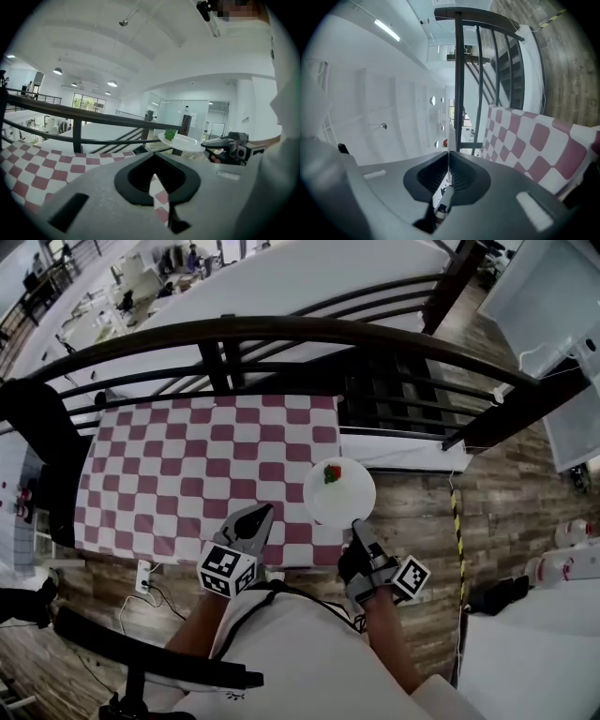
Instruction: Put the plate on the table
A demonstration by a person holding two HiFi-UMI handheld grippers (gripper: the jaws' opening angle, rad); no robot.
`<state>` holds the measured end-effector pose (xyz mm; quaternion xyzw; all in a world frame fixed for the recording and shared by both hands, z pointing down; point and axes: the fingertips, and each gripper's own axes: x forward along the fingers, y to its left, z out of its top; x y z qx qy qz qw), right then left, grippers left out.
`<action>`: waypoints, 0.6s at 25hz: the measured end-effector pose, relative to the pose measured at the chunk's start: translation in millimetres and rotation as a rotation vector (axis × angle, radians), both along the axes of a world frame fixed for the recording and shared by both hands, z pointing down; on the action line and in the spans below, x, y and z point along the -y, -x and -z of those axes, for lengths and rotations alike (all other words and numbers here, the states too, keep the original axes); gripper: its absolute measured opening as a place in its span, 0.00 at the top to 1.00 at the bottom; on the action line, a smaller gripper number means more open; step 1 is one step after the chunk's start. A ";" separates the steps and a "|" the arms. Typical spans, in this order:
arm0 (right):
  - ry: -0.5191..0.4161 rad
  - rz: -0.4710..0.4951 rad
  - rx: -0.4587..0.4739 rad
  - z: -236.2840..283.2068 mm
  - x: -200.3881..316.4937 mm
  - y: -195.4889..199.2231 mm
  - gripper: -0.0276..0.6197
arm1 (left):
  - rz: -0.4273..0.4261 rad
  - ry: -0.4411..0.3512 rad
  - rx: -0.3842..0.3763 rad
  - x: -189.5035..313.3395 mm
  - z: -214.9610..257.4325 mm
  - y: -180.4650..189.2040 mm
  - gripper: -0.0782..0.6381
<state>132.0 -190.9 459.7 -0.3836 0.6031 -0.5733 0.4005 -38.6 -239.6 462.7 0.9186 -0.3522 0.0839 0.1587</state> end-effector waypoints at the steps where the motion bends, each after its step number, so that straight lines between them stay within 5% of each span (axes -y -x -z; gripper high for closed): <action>1: 0.002 -0.006 -0.002 -0.4 7.2 1.0 0.93 | -0.003 0.000 0.001 8.1 -0.5 1.9 0.88; 15: 0.030 -0.022 -0.018 -5.7 80.2 20.2 0.93 | -0.078 0.045 -0.025 75.1 -15.4 7.4 0.88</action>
